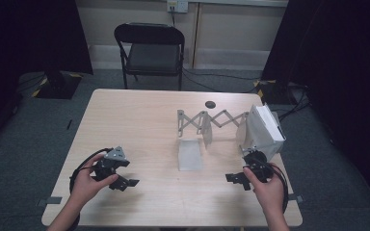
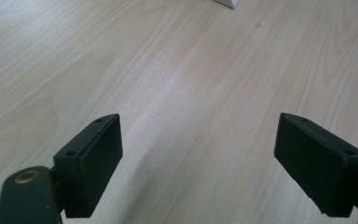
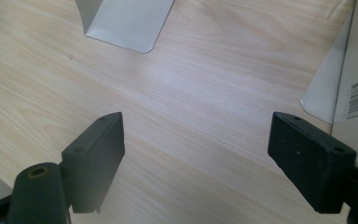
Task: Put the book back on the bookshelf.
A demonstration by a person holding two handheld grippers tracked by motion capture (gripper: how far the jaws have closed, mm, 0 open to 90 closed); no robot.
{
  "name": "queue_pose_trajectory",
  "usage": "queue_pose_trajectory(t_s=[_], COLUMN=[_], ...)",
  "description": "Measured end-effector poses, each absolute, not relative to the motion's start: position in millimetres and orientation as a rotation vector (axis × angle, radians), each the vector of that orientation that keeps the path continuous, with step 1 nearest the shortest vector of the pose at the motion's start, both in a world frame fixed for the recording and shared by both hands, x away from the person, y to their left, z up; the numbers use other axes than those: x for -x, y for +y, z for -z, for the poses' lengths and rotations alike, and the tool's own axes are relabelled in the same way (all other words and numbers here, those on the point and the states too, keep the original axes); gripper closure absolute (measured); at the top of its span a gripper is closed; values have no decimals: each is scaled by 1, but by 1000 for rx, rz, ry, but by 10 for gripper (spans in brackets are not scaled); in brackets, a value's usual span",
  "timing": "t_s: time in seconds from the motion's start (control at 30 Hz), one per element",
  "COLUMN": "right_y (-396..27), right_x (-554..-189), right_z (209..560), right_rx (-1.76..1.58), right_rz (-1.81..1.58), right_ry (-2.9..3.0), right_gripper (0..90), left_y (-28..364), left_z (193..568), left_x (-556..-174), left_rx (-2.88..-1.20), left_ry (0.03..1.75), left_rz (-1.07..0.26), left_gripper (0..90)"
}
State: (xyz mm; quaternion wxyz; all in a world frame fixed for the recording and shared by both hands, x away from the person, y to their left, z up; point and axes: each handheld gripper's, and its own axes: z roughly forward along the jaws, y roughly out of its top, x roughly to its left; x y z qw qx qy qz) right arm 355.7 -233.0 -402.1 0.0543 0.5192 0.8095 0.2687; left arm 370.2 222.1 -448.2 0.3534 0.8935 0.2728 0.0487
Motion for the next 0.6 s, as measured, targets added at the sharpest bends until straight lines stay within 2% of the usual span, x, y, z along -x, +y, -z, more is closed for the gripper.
queue_pose_trajectory(t_s=[0.6], right_y=[-213], right_x=[-357], right_z=[406], right_rx=[-1518], right_rz=[-821], right_ry=[2504], right_gripper=[185], left_y=[223], left_z=[449], left_x=[-370], left_rx=[-2316], left_ry=[705], left_rz=[-130], left_gripper=[151])
